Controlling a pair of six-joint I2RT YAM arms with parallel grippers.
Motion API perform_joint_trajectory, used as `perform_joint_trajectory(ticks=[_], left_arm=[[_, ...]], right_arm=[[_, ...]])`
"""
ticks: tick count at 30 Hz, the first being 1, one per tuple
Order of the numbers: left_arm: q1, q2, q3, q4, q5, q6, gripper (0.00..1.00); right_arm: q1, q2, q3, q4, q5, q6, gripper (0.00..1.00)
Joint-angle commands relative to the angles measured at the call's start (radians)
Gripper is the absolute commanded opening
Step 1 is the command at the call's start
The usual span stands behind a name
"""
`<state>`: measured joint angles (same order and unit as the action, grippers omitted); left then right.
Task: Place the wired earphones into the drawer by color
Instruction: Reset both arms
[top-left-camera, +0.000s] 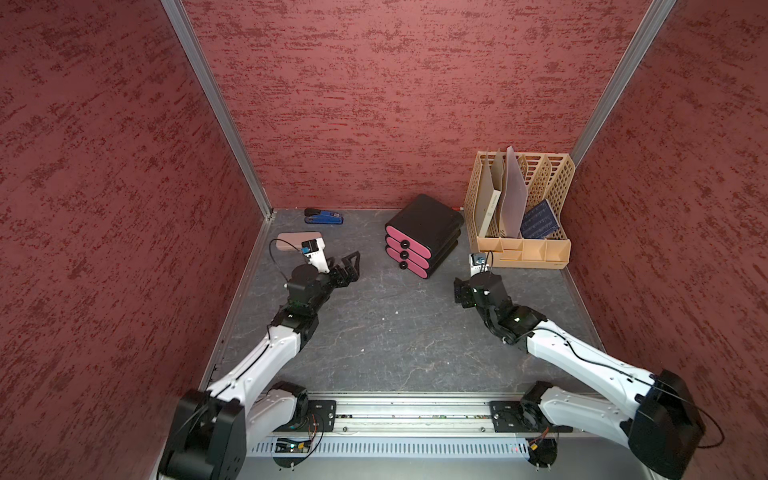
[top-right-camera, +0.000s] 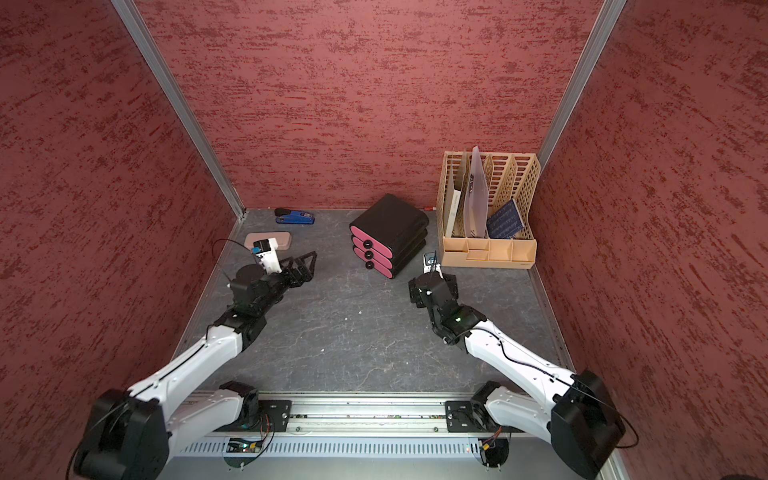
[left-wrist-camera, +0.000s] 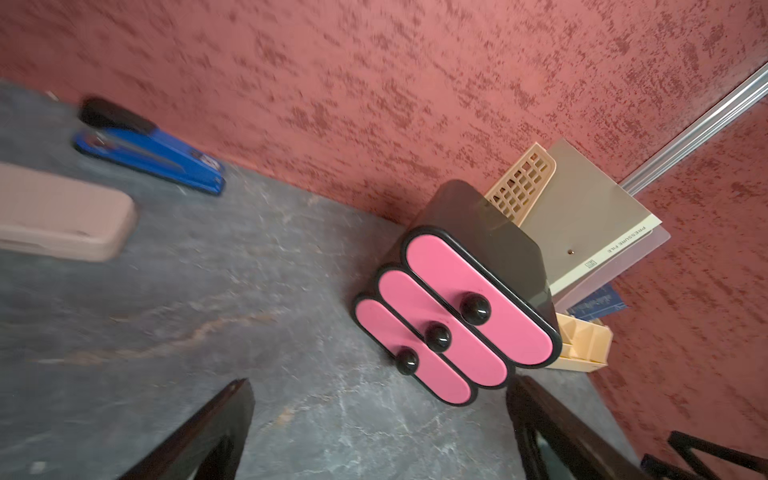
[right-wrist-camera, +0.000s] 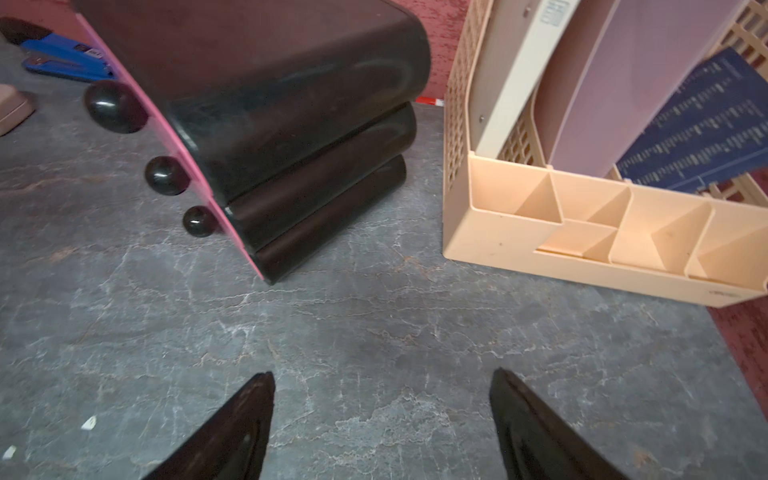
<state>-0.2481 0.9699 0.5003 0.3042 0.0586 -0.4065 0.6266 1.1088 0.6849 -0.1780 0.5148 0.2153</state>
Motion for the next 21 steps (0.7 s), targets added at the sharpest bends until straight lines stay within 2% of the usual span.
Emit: perform_joint_trajectory(ticks=[1, 3, 6, 8, 13, 18, 21], left_arm=[[0.009, -0.145, -0.071, -0.13, -0.141, 0.207, 1.0], [0.012, -0.241, -0.134, -0.072, -0.188, 0.273, 1.0], [0.013, -0.339, -0.259, 0.104, -0.228, 0.328, 1.0], [0.016, -0.355, -0.297, 0.155, -0.258, 0.344, 1.0], [0.038, -0.289, -0.271, 0.108, -0.247, 0.38, 1.0], [0.121, -0.183, -0.259, 0.16, -0.145, 0.365, 1.0], [0.208, -0.099, -0.259, 0.232, -0.03, 0.347, 1.0]], right_arm=[[-0.047, -0.042, -0.019, -0.023, 0.051, 0.057, 0.92], [-0.086, -0.075, -0.031, -0.035, 0.055, 0.077, 0.98], [-0.143, -0.127, -0.062, -0.033, 0.046, 0.095, 0.99], [-0.173, -0.152, -0.078, -0.026, 0.047, 0.091, 0.99], [-0.238, -0.176, -0.117, -0.005, 0.053, 0.089, 0.98], [-0.291, -0.164, -0.162, 0.093, 0.012, -0.01, 0.99], [-0.3, -0.153, -0.194, 0.175, 0.001, -0.094, 0.99]])
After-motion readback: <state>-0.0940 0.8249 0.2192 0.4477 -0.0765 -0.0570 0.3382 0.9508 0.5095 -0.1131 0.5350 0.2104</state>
